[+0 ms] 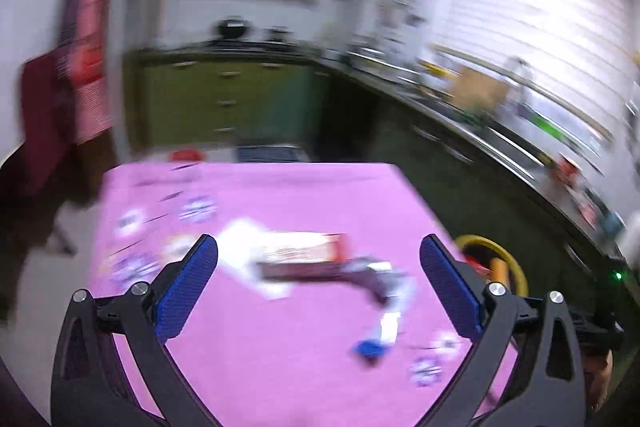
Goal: Collect trash
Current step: 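Grasp the white tube by its blue cap end with the right gripper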
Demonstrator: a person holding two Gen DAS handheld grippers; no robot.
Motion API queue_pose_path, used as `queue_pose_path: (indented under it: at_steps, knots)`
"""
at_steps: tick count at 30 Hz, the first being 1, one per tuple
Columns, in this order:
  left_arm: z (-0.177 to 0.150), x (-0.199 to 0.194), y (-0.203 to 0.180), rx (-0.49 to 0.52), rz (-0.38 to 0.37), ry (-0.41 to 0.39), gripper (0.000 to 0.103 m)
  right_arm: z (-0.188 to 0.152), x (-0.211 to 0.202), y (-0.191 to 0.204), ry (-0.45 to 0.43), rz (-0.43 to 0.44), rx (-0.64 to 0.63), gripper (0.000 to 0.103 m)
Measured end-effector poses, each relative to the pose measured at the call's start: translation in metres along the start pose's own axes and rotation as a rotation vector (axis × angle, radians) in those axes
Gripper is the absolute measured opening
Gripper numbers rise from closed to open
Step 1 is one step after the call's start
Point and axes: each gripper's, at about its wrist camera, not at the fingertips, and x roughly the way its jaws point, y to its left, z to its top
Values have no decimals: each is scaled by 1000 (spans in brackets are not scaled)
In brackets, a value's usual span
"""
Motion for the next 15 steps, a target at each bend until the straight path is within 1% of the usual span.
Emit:
queue_pose_path:
  at_steps: [3,6,9,13,15]
  knots:
    - [-14,-9,42,-94,50,11,96,6,36,43,55,58,-51,92]
    - [-24,-9,61,-102,83,33,96,9,74,74,109,61,-76,92]
    - [-31,-8,70,-92,86,49,96,10,104,103,157,12,-113,92]
    - [-35,-3,78,-85,44,70,96,12,133,127,178,-80,-147,92]
    - [-35,1,78,-78,37,79,96,12,149,136,199,-123,-151,92]
